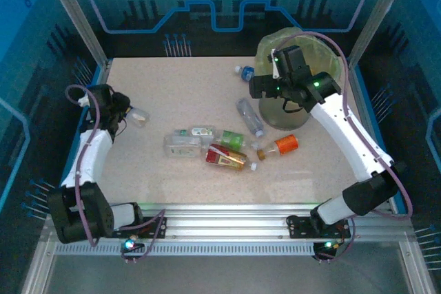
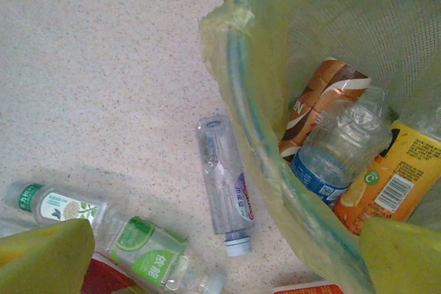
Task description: Put the plastic bottles in the bin
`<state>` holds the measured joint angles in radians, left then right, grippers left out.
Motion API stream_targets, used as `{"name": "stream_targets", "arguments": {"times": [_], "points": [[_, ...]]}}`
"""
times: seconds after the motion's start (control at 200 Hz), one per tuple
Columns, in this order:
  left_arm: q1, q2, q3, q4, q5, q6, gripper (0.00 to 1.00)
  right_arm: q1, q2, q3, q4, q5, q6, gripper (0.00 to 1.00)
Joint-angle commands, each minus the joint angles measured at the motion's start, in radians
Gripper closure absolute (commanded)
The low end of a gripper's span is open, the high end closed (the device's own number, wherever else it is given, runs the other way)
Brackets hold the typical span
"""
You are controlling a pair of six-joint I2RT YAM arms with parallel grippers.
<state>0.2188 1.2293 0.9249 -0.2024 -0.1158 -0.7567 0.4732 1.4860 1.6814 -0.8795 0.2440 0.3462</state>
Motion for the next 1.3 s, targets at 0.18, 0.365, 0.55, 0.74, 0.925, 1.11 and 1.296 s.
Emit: {"name": "stream_targets", "arguments": {"times": [0.18, 0.365, 0.55, 0.74, 0.925, 1.11, 1.296], "points": [[-0.200, -0.120, 0.054, 0.170, 0.039, 0.246, 0.66, 0.018, -0.102, -0.041, 0.059, -0.071, 0.014, 0.00], [-0.373, -0.115, 0.069, 0.291, 0.113, 0.393, 0.67, 0.020, -0.180, -0.082, 0.107, -0.117, 0.027, 0.00], [-0.538, -0.069, 0.107, 0.380, 0.177, 0.530, 0.67, 0.021, -0.266, -0.111, 0.131, -0.154, 0.034, 0.00], [-0.686, 0.013, 0.169, 0.412, 0.236, 0.627, 0.67, 0.020, -0.359, -0.161, 0.187, -0.202, 0.031, 0.00], [-0.796, 0.081, 0.227, 0.384, 0.312, 0.725, 0.67, 0.021, -0.404, -0.171, 0.227, -0.247, 0.030, 0.00], [-0.854, 0.109, 0.234, 0.381, 0.424, 0.771, 0.67, 0.021, -0.408, -0.157, 0.261, -0.326, 0.014, 0.00], [-0.864, 0.140, 0.250, 0.367, 0.517, 0.780, 0.67, 0.021, -0.392, -0.131, 0.299, -0.409, -0.004, 0.00]]}}
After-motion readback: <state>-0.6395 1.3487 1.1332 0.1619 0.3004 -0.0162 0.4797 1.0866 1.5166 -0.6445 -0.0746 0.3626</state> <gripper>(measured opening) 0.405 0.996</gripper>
